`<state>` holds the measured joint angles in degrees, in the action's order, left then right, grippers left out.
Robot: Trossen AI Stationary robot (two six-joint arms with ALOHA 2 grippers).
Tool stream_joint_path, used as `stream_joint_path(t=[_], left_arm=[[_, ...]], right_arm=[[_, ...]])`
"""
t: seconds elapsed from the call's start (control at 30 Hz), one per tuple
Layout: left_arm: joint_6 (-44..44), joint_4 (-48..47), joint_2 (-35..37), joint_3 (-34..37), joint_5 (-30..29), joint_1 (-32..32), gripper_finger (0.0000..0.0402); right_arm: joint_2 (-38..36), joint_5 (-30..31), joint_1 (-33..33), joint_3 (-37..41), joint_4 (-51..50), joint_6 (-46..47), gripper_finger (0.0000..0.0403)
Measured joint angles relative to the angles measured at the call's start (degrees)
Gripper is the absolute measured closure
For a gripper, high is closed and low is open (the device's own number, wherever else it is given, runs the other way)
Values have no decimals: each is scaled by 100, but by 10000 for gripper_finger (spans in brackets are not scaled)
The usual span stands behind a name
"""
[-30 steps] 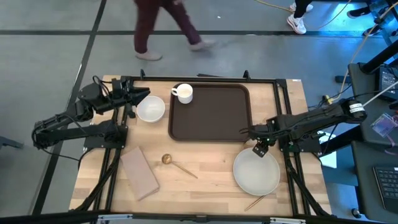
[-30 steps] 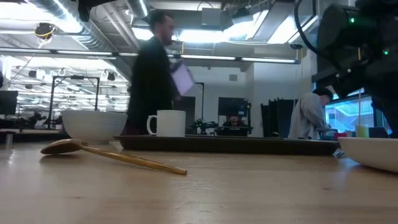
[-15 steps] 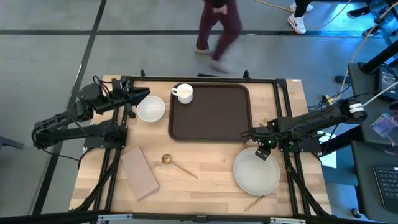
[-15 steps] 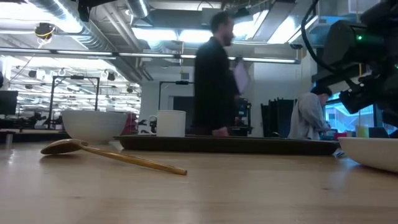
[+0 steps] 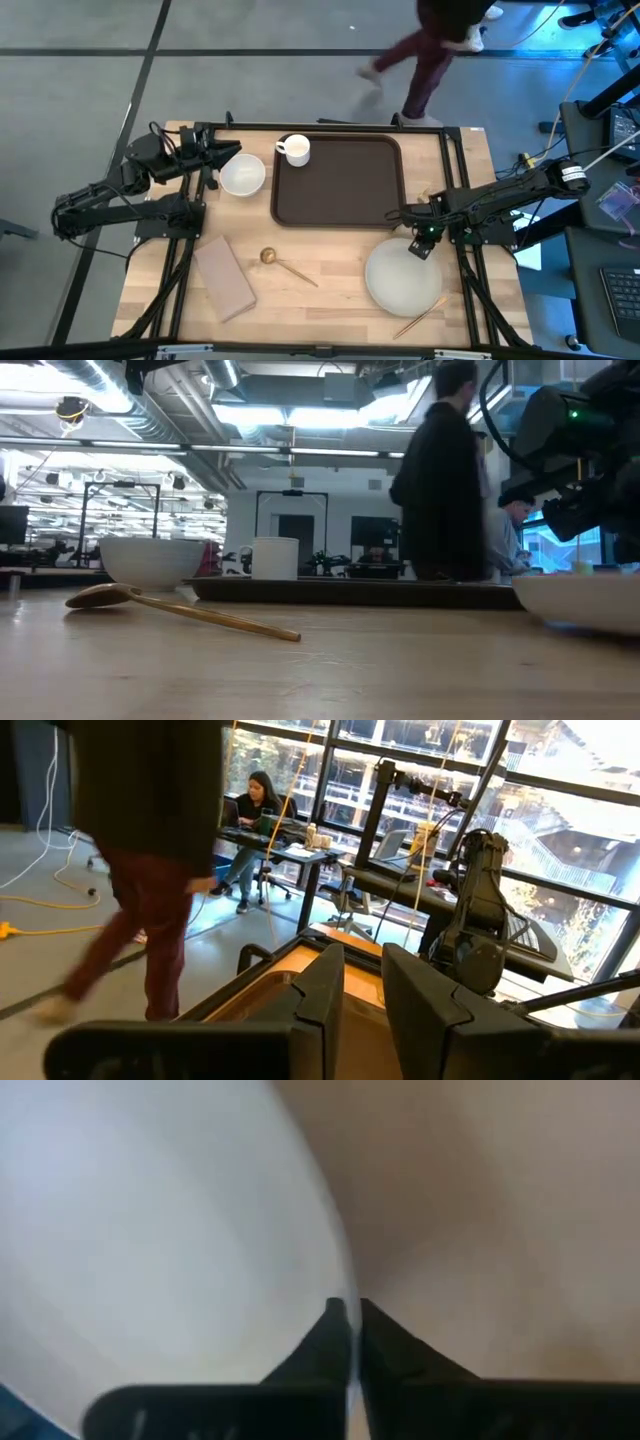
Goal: Set up tray
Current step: Put the gray plate on the brown serving tray to the bottom right of white mug
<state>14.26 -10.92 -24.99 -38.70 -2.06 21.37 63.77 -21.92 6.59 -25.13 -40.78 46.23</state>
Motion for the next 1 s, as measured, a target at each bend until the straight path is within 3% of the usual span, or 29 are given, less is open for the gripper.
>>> stream_joint_path(t=[0.27, 0.5, 0.6, 0.73, 1.0], left_arm=[[0, -2, 0, 0, 28, 0, 338], [-19, 0, 0, 0, 6, 0, 334], [-50, -2, 0, 0, 5, 0, 336], [-133, -3, 0, 0, -35, 4, 340], [-148, -3, 0, 0, -39, 4, 343]], right_arm=[[-265, -183, -78, -1010, 177, -176, 400], [-337, 712, -1080, -2970, -129, -242, 401], [-174, 1307, -1640, -3925, -572, -773, 401], [424, 1736, -2419, -5239, -1293, -1643, 401], [2597, 1459, -3993, -7301, -3174, -3730, 402]])
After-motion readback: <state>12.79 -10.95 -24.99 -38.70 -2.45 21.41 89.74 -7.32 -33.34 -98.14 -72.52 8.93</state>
